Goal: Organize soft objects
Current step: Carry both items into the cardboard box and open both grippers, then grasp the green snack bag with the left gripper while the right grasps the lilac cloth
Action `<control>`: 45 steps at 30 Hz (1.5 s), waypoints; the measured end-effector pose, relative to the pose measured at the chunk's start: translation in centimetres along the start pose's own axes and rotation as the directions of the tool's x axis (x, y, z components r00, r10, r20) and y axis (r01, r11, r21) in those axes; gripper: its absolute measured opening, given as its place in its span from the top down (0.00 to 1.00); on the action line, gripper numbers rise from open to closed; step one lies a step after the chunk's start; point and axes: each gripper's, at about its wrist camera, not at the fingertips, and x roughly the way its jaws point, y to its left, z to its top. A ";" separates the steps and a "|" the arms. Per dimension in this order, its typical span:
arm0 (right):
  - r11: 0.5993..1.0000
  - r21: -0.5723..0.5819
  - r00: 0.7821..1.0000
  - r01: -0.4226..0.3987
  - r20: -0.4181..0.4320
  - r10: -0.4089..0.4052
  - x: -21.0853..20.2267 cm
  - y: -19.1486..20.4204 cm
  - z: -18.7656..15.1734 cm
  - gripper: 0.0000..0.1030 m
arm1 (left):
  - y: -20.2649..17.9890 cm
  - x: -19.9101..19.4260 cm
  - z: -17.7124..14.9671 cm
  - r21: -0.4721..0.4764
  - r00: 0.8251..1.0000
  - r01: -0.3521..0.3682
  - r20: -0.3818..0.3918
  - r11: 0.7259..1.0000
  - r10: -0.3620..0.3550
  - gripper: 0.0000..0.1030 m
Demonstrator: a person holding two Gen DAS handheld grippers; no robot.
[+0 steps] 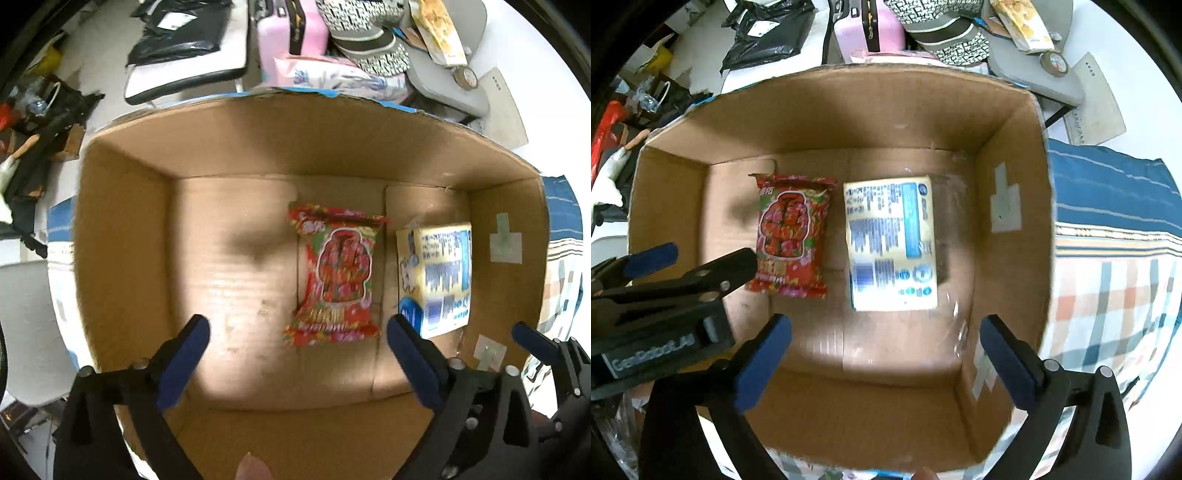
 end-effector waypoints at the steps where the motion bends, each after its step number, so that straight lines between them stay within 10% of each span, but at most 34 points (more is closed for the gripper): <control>1: 1.000 0.003 1.000 0.000 0.009 0.000 -0.7 0.2 -0.9 0.00 | 0.1 -0.6 -0.7 -0.004 1.000 -0.010 0.022 1.000 0.010 0.02; 33: 0.999 -0.045 0.974 -0.026 0.224 0.036 -8.3 -1.2 -12.9 0.00 | -1.0 -15.1 -20.0 -0.039 0.915 -0.070 0.396 0.997 0.079 0.02; 41: 0.999 0.024 0.999 -0.049 -0.013 0.049 1.6 -6.5 -20.0 0.01 | -1.3 -5.4 -27.2 -0.095 0.988 0.056 0.151 0.994 -0.041 0.02; 45: 0.994 0.091 0.995 -0.057 -0.079 0.064 5.6 -9.2 -22.7 0.07 | -2.9 0.7 -29.8 -0.146 0.994 0.113 0.001 0.983 -0.114 0.02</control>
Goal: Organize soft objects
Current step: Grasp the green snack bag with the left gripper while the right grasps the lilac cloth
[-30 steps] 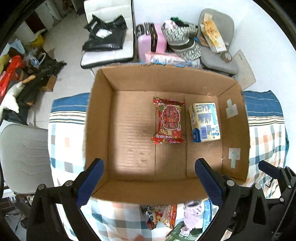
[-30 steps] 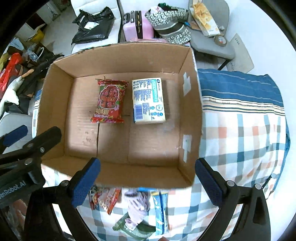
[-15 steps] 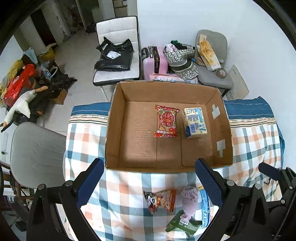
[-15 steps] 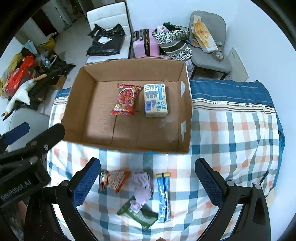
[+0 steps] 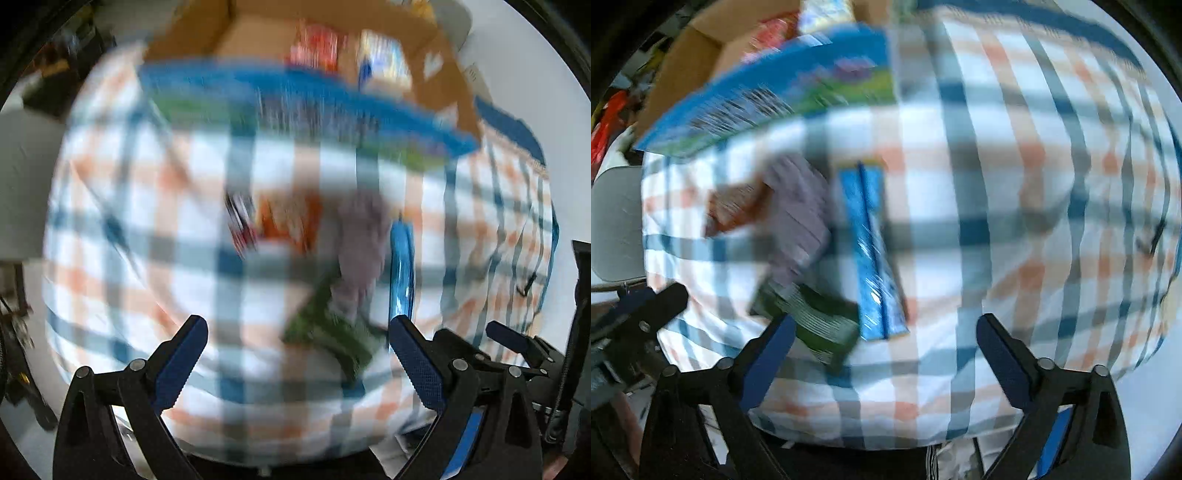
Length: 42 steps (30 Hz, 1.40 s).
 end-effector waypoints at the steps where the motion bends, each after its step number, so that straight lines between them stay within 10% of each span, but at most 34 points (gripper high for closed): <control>1: 1.000 0.014 1.000 -0.003 -0.006 0.003 0.7 -0.6 -0.4 0.12 | -0.2 1.2 -0.4 -0.012 1.000 0.013 -0.028 1.000 -0.013 0.02; 4: 0.998 0.063 1.000 -0.015 -0.023 0.017 2.0 -2.7 -1.5 0.33 | -1.2 4.7 -1.2 -0.066 0.991 0.061 -0.111 0.996 -0.068 0.02; 11: 0.994 0.113 1.000 -0.011 -0.015 0.012 2.8 -5.8 -2.4 0.34 | -4.1 10.9 -1.1 -0.103 0.979 0.036 -0.196 0.994 -0.056 0.03; 14: 0.993 0.113 1.000 -0.021 -0.008 0.022 2.5 -6.1 -2.1 0.34 | -4.7 12.5 -1.6 -0.057 0.976 -0.004 -0.216 0.998 -0.008 0.42; 20: 0.992 0.051 0.993 -0.114 0.000 0.114 1.8 -2.9 0.0 0.34 | -2.8 10.6 -3.1 0.055 0.980 -0.087 -0.175 0.995 0.095 0.65; 30: 0.979 -0.013 0.973 -0.205 -0.107 0.202 6.7 5.5 7.4 0.34 | 3.3 9.1 0.1 -0.032 0.991 -0.087 -0.108 0.996 0.083 0.58; 33: 0.984 -0.007 0.975 -0.180 -0.137 0.177 8.4 5.9 7.7 0.55 | 4.3 9.6 0.1 -0.100 0.993 -0.033 -0.119 0.994 0.021 0.58; 42: 0.988 -0.047 0.982 -0.147 -0.128 0.140 6.8 5.8 3.9 0.57 | 4.8 8.8 -2.4 -0.094 0.997 -0.042 -0.071 0.995 0.035 0.68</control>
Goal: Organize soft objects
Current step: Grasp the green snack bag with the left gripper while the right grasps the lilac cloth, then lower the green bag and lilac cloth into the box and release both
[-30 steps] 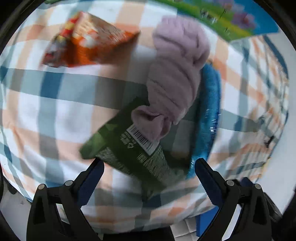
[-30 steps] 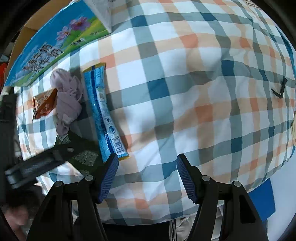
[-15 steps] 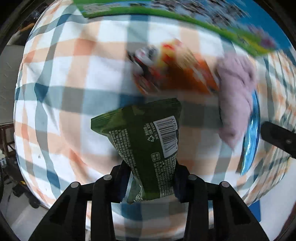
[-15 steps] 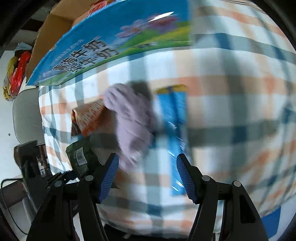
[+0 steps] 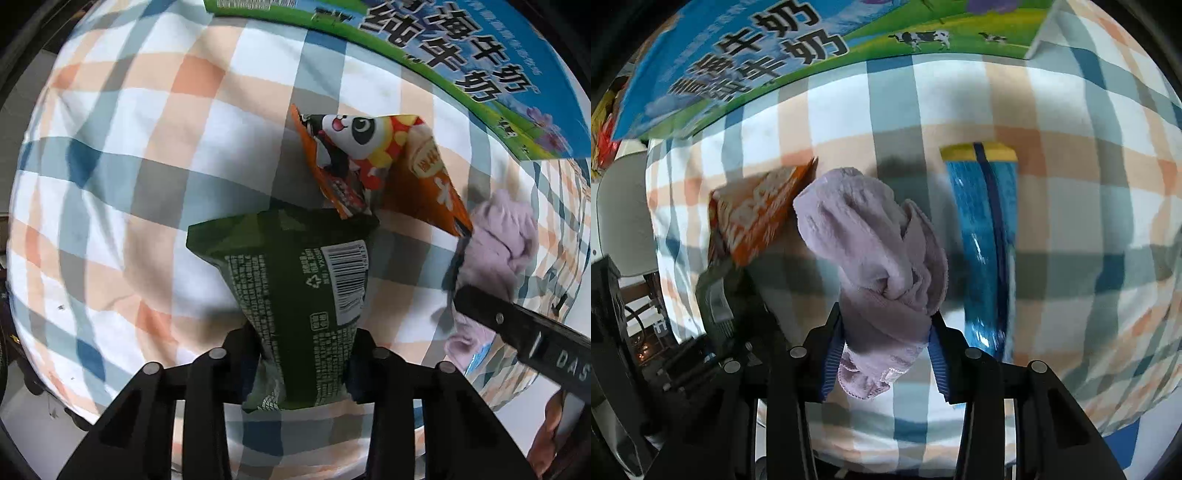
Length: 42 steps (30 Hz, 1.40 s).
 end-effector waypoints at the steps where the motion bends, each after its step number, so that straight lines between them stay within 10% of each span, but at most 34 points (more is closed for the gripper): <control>1: 1.000 -0.002 1.000 -0.008 0.003 0.008 -0.4 0.0 -0.4 0.57 | -0.4 -0.7 -0.5 0.014 1.000 -0.007 0.017 1.000 0.006 0.69; 12: 0.991 -0.071 0.984 -0.111 0.131 0.120 -11.4 1.6 -2.6 0.58 | -3.9 -11.3 -1.6 0.119 0.983 0.056 0.168 0.991 -0.075 0.69; 24: 0.994 -0.088 0.960 -0.064 0.265 0.085 -21.0 4.7 5.8 0.58 | -5.2 -21.6 11.6 0.217 0.956 0.004 0.284 0.976 -0.068 0.69; 42: 0.997 -0.025 0.993 0.073 0.099 -0.071 -12.6 7.5 19.3 0.58 | -5.1 -12.1 26.4 0.199 0.998 -0.047 -0.034 0.979 0.054 0.69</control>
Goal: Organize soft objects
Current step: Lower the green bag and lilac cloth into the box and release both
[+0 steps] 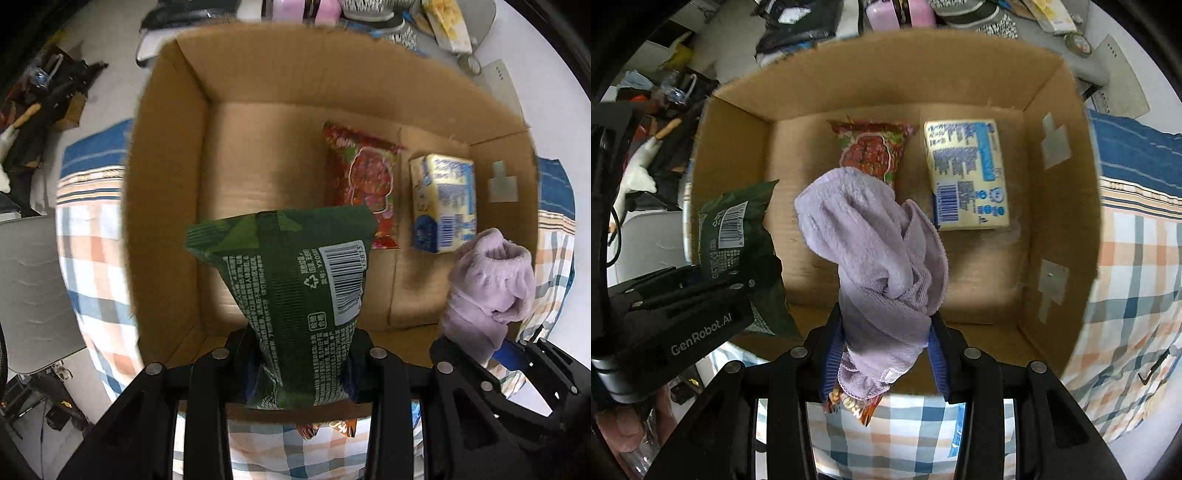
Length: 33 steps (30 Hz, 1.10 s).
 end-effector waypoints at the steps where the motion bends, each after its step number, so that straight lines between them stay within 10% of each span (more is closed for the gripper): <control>1: 1.000 0.003 1.000 0.005 -0.006 -0.005 0.5 0.0 0.2 0.57 | 0.1 0.7 0.3 0.001 1.000 0.004 -0.019 1.000 -0.004 0.69; 25: 0.998 -0.026 0.995 0.056 -0.084 -0.058 4.1 0.0 0.5 0.43 | -0.6 1.0 0.6 0.001 0.998 -0.006 -0.068 1.000 0.006 0.61; 33: 0.995 -0.028 0.995 0.100 0.018 -0.099 0.2 0.6 -2.2 0.12 | 0.4 -3.2 -2.5 -0.017 0.998 -0.020 0.065 1.000 0.021 0.28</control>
